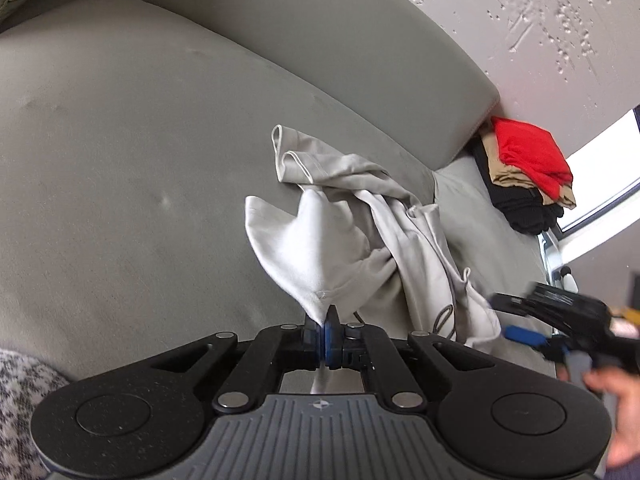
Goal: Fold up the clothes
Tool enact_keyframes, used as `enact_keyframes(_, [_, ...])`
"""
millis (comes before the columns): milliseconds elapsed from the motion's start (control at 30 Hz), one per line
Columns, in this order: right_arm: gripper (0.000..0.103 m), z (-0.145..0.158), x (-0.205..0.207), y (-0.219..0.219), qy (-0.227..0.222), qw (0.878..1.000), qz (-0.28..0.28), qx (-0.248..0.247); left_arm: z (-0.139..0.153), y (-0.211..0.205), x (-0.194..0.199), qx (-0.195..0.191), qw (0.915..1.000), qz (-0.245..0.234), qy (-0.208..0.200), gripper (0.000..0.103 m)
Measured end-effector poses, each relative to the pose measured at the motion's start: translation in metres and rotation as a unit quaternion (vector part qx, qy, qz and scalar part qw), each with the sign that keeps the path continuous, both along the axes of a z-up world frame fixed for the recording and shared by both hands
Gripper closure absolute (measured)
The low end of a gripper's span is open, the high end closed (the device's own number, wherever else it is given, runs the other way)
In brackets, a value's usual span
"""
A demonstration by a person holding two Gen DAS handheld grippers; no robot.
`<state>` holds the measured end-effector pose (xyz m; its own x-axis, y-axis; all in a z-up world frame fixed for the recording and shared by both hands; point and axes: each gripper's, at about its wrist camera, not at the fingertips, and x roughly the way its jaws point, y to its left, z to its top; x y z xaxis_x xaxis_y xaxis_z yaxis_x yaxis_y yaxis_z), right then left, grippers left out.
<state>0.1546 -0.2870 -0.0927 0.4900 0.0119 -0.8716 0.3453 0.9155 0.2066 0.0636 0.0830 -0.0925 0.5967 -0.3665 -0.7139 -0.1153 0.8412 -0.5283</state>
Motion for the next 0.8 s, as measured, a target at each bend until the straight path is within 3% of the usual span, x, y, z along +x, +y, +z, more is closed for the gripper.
enact_keyframes(100, [0.054, -0.015, 0.017, 0.012, 0.042, 0.998, 0.011, -0.047, 0.002, -0.003, -0.001, 0.001, 1.0, -0.002, -0.001, 0.1])
enact_keyframes(200, [0.1, -0.022, 0.016, 0.011, 0.052, 0.997, 0.005, -0.061, 0.005, -0.004, -0.002, 0.002, 1.0, -0.002, -0.004, 0.1])
enact_keyframes(367, [0.101, -0.003, -0.036, -0.022, 0.005, 0.998, -0.05, -0.027, 0.007, -0.004, -0.008, -0.004, 1.0, -0.005, -0.007, 0.1])
enact_keyframes(533, [0.101, -0.006, -0.103, -0.073, -0.016, 0.99, -0.126, 0.065, -0.005, -0.002, -0.012, -0.009, 0.9999, -0.006, 0.01, 0.1])
enact_keyframes(633, [0.1, -0.019, -0.121, -0.091, -0.027, 0.981, -0.144, 0.126, -0.018, 0.002, -0.009, -0.027, 0.9993, 0.0, 0.026, 0.1])
enact_keyframes(700, [0.097, -0.025, -0.129, -0.1, -0.044, 0.974, -0.149, 0.164, -0.025, 0.004, -0.007, -0.038, 0.9987, 0.003, 0.032, 0.1])
enact_keyframes(800, [0.082, -0.031, -0.134, -0.108, -0.069, 0.965, -0.147, 0.207, -0.032, 0.007, -0.004, -0.056, 0.9977, 0.005, 0.039, 0.099])
